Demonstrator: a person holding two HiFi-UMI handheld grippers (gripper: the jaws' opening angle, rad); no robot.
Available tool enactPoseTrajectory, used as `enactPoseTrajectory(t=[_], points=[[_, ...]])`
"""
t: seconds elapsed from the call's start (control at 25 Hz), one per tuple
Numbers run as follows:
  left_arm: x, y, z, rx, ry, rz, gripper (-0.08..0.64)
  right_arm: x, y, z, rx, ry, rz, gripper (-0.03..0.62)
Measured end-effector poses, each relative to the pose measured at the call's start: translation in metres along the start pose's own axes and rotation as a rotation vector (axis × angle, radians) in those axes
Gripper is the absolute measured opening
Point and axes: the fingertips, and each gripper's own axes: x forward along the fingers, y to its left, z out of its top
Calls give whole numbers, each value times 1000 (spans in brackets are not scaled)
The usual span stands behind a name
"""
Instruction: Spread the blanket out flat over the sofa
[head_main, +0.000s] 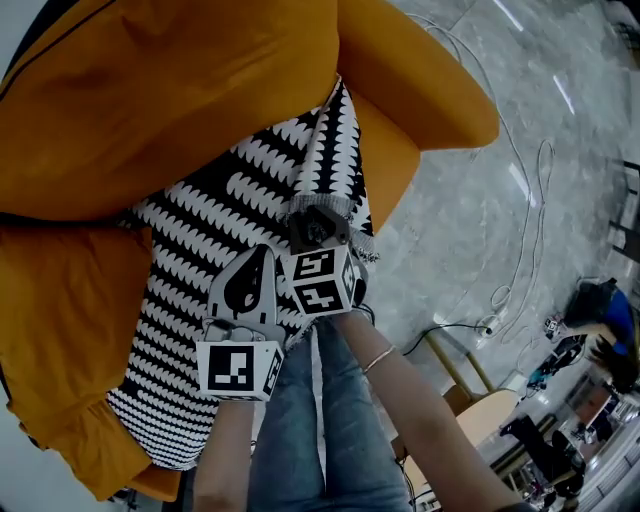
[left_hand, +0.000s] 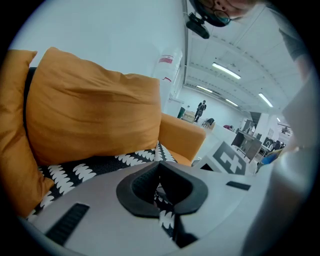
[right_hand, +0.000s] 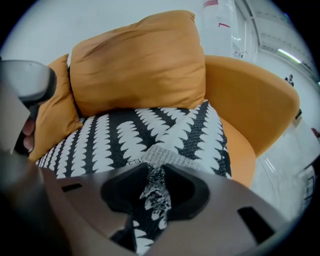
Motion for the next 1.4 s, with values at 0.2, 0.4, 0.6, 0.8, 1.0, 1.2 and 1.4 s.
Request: enactPoseTrajectory(t=[0.2,0.4,0.6,0.8,1.0,1.2,1.4], points=[[1,-9,-21,-1,1,6,17,4,-1,-22,-44,10,-39,107],[3,4,-26,-3,3,19,17,14,5,-28,-73,36,-38,103],[0,0,-14,5,-2,44,17,2,-1,-26,-63,43,-4,79],[12,11,-21,3,15,55,17,15,-9,-28,-41,64,22,35],[12,12,-4,10,19,57,18,5,-13,-12,-2,60,65,26],[3,-8,7,23,9,59,18,-33,-26,-9,56,6,96,25],[14,-29,16,26,1,39,18,-60,-59,-7,183,-60,120,23]])
